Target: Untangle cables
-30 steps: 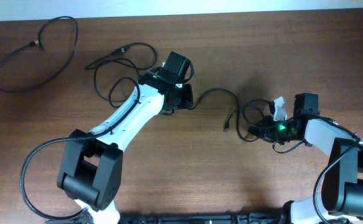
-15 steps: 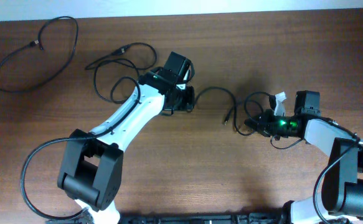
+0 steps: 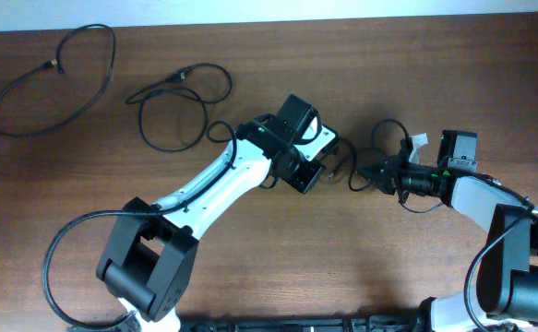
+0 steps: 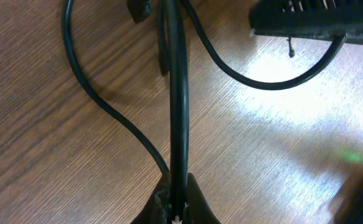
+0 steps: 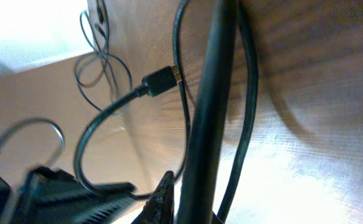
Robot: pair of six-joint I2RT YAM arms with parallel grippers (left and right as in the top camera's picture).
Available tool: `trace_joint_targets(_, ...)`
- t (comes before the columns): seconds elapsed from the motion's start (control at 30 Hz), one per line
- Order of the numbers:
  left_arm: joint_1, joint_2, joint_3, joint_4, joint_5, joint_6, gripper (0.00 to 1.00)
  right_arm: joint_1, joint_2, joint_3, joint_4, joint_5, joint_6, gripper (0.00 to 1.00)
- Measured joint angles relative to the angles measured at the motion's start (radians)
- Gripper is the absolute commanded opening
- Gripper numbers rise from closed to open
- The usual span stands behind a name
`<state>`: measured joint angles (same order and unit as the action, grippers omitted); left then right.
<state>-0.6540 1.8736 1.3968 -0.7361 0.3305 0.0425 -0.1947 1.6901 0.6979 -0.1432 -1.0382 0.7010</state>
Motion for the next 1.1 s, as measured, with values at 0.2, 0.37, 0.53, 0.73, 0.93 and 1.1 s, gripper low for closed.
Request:
trace_joint_targets(0.2,-0.012,0.000,0.000,0.016,0.014,0.003,0.00,0.000,0.000,0.000,0.002,-0.004,0.193,0.18)
trace_joint_targets(0.37,-0.046,0.000,0.000,0.053,0.023,0.003,0.00,0.000,0.000,0.000,0.003,-0.012,0.238,0.30)
trace_joint_targets(0.53,-0.082,0.000,0.000,0.069,0.026,0.004,0.00,0.000,0.000,0.000,0.003,-0.016,0.263,0.45)
trace_joint_targets(0.73,-0.093,0.000,0.000,0.069,0.026,0.003,0.00,0.000,0.000,-0.001,0.062,-0.055,0.336,0.69)
trace_joint_targets(0.93,-0.093,0.000,0.000,0.068,0.011,0.004,0.00,0.000,0.000,-0.001,0.085,-0.117,0.399,0.71)
trace_joint_targets(1.1,-0.093,0.000,0.000,0.061,-0.032,0.004,0.00,0.000,0.000,-0.001,0.085,-0.142,0.408,0.71)
